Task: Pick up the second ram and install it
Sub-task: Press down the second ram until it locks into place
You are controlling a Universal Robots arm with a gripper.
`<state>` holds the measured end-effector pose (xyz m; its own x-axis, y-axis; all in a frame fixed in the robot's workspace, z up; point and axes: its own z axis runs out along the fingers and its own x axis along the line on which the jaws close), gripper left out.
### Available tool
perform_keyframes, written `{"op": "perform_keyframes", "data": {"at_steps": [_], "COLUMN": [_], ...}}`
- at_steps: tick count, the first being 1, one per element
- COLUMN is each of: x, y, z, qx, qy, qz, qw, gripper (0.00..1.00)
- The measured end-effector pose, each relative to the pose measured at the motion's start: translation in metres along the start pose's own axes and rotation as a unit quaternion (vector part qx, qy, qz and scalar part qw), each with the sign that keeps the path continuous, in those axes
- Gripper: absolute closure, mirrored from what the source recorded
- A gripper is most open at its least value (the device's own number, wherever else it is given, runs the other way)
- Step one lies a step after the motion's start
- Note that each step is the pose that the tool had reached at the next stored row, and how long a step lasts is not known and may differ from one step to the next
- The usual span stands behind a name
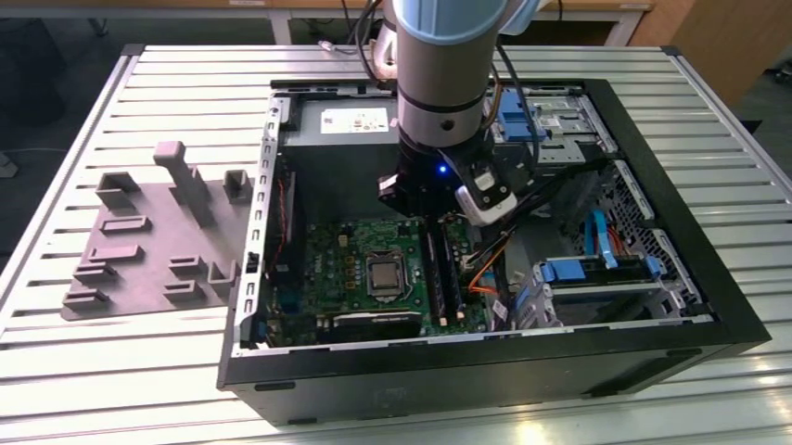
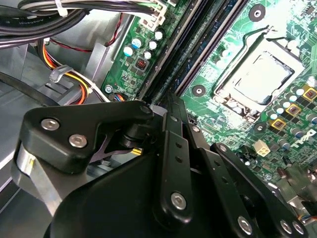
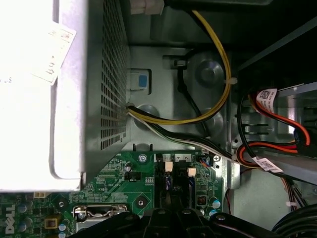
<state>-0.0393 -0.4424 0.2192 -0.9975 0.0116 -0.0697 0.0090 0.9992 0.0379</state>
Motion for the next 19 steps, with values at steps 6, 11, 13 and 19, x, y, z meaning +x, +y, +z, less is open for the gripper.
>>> {"op": "perform_keyframes", "data": {"at_steps": [6, 11, 13, 19], "x": [0.0001, 0.0001, 0.0002, 0.0002], "y": [-0.0001, -0.0001, -0.0001, -0.0001], "z": [0.0016, 0.002, 0.0033, 0.0034], "qx": [0.0, 0.0, 0.0001, -0.0001], "qy": [0.0001, 0.0, 0.0001, 0.0], "qz": [0.0, 0.0, 0.0, 0.0], "qw": [1.0, 1.0, 1.0, 1.0], "gripper": [0.89, 0.89, 0.89, 0.89]}}
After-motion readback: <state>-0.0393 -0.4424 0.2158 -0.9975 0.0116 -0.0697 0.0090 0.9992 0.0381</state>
